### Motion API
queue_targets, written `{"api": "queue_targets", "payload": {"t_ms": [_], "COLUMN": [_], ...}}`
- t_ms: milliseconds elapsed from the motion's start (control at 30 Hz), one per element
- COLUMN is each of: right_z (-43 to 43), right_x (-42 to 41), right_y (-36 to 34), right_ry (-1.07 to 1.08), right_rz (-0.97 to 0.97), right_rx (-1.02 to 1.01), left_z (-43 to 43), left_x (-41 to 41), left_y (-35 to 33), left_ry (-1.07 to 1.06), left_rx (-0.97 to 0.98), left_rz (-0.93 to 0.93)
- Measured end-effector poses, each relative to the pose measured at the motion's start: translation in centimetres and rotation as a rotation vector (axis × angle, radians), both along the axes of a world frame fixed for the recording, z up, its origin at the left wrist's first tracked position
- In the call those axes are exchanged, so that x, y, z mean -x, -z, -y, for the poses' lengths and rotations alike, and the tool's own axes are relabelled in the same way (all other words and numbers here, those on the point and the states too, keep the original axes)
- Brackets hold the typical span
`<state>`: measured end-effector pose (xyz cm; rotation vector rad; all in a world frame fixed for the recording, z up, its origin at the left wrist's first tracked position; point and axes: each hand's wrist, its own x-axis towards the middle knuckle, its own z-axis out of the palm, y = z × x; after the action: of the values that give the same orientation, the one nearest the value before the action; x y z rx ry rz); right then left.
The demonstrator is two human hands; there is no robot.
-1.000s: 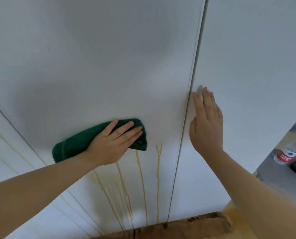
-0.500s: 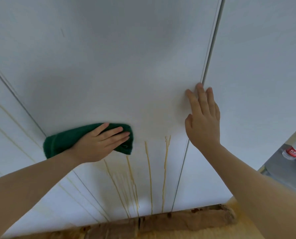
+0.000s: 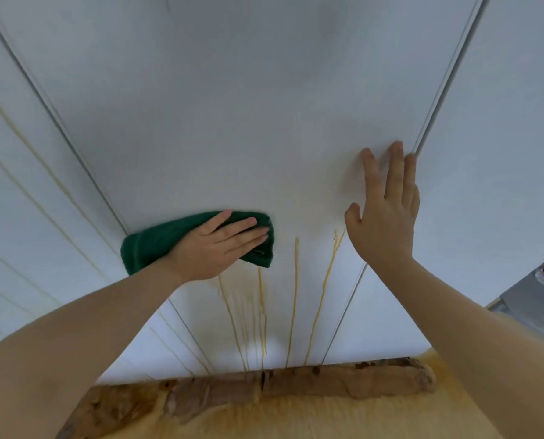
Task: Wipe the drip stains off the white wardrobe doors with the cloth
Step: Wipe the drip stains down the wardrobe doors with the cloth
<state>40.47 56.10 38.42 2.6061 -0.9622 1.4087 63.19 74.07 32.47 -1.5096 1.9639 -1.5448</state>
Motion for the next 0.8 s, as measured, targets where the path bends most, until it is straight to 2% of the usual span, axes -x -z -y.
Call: {"api": "queue_targets", "payload": {"t_ms": [100, 267, 433, 500, 633, 667, 700, 800], "right_z": [-0.5, -1.5, -0.8, -0.8, -0.7, -0.6, -0.6, -0.5], "right_x": [-0.3, -0.7, -0.3, -0.4, -0.8, -0.9, -1.0, -1.6], "right_y": [0.4, 0.7, 1.0, 1.1, 1.2, 1.3, 1.4, 1.8], "right_ry": [0.013, 0.01, -0.029, -0.033, -0.053, -0.053, -0.047, -0.023], "right_rz": [0.001, 0.006, -0.016, 0.003, 0.034, 0.036, 0.037, 0.036], "right_rx": [-0.033, -0.097, -0.086, -0.099, -0.102, -0.097, -0.094, -0.093], "left_z": [-4.0, -3.6, -3.1, -2.6, -1.1, -0.9, -0.8, -1.5], "left_x": [-2.4, -0.5, 3.0, 4.5, 7.8, 8.2, 8.2, 7.4], "left_y": [0.7, 2.0, 2.3, 2.3, 0.9, 0.3, -0.2, 0.2], "left_ry": [-0.044, -0.14, -0.329, -0.356, -0.267, -0.267, -0.289, -0.425], "left_rx": [0.082, 0.207, 0.694, 0.794, 0.98, 0.991, 0.966, 0.841], "left_rz": [-0.037, -0.23, -0.439, -0.681, -1.508, -1.663, -1.752, -1.797]}}
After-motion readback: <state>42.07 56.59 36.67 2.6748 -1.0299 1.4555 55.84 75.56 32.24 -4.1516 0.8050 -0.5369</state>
